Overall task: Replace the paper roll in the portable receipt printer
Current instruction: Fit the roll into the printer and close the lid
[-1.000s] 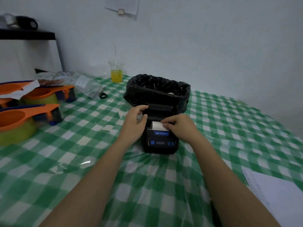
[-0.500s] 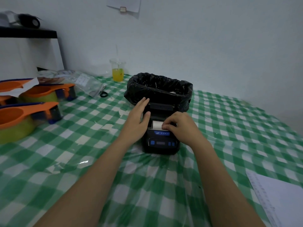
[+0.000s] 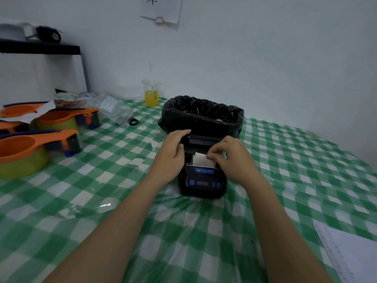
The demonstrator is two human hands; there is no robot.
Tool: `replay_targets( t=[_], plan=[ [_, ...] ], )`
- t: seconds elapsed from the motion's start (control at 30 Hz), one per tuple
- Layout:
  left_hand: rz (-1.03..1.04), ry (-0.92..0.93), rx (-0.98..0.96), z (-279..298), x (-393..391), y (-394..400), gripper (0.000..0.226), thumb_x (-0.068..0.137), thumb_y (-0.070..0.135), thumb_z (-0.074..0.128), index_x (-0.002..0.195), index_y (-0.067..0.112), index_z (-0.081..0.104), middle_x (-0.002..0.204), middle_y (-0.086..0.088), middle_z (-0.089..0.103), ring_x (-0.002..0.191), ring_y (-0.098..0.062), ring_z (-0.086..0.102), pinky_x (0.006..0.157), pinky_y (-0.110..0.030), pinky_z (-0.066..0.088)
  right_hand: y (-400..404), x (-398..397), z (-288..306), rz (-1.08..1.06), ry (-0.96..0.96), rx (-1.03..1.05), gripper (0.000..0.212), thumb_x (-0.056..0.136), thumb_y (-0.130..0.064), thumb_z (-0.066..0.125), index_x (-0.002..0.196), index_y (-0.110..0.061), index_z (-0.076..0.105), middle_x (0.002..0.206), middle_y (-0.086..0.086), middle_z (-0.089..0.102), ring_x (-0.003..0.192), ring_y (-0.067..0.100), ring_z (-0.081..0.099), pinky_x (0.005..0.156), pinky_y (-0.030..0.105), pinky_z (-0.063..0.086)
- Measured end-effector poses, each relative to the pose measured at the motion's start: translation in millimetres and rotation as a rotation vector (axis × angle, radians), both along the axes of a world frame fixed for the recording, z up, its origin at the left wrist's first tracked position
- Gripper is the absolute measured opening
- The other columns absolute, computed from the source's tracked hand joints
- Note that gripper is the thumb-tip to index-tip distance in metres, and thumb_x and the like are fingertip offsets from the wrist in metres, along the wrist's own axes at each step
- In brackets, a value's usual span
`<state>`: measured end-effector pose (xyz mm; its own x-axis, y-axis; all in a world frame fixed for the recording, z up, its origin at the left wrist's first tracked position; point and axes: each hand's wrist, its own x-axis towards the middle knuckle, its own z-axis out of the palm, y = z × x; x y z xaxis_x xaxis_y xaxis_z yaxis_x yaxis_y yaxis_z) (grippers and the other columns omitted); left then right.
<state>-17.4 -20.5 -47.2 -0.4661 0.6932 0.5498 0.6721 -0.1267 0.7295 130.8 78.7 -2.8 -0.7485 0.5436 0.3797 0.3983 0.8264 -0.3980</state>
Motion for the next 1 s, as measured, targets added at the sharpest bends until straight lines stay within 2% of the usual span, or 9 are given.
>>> replay_targets(
  t=[0.23,0.37,0.43,0.57,0.67,0.8,1.0],
  plan=[
    [0.010,-0.018,0.014,2,4,-7,0.039,0.091,0.003,0.044,0.125,0.020,0.053,0.117,0.007,0.050,0.108,0.000,0.047,0.087,0.003,0.031,1,0,2,0.008,0.064,-0.014,0.008,0.084,-0.026,0.065,0.082,-0.023,0.072,0.084,-0.006,0.049,0.092,0.017,0.050,0.076,0.025,0.037],
    [0.014,0.021,0.012,4,5,-11,0.040,0.089,0.005,0.047,0.122,0.025,0.054,0.110,0.011,0.050,0.107,-0.003,0.052,0.084,-0.015,0.041,1,0,3,0.012,0.075,-0.002,0.007,0.084,-0.028,0.065,0.081,-0.026,0.071,0.082,-0.011,0.048,0.090,0.014,0.049,0.072,0.022,0.035],
    [0.002,0.039,0.009,3,5,-13,0.042,0.087,0.004,0.047,0.123,0.024,0.054,0.114,0.013,0.051,0.109,-0.004,0.052,0.090,-0.021,0.043,1,0,4,0.015,0.076,-0.002,0.007,0.084,-0.028,0.065,0.081,-0.027,0.070,0.081,-0.012,0.047,0.090,0.013,0.048,0.072,0.022,0.035],
    [0.008,0.016,-0.035,2,7,-17,0.045,0.084,0.001,0.045,0.120,0.025,0.057,0.110,0.013,0.059,0.111,-0.006,0.054,0.096,-0.024,0.042,1,0,3,0.021,0.087,-0.011,0.007,0.085,-0.027,0.064,0.082,-0.026,0.071,0.083,-0.011,0.049,0.089,0.012,0.048,0.067,0.016,0.033],
    [0.018,0.031,-0.053,1,7,-20,0.045,0.083,0.000,0.045,0.119,0.025,0.059,0.105,0.010,0.062,0.107,-0.009,0.055,0.095,-0.027,0.043,1,-1,2,0.031,0.088,-0.016,0.007,0.085,-0.026,0.064,0.083,-0.024,0.071,0.086,-0.008,0.051,0.088,0.011,0.047,0.070,0.019,0.034],
    [0.011,0.056,-0.060,-1,6,-22,0.043,0.083,0.002,0.045,0.116,0.024,0.060,0.101,0.009,0.063,0.103,-0.011,0.056,0.094,-0.034,0.047,1,-2,1,0.038,0.118,-0.039,0.007,0.086,-0.025,0.063,0.082,-0.025,0.069,0.088,-0.008,0.054,0.087,0.010,0.047,0.069,0.016,0.033],
    [-0.007,0.056,-0.075,-2,6,-23,0.043,0.082,0.007,0.043,0.116,0.027,0.059,0.095,0.015,0.062,0.099,-0.010,0.057,0.091,-0.033,0.048,-2,-2,1,0.034,0.142,-0.084,0.007,0.087,-0.023,0.061,0.082,-0.022,0.067,0.090,-0.001,0.060,0.085,0.013,0.051,0.073,0.025,0.039]
  ],
)
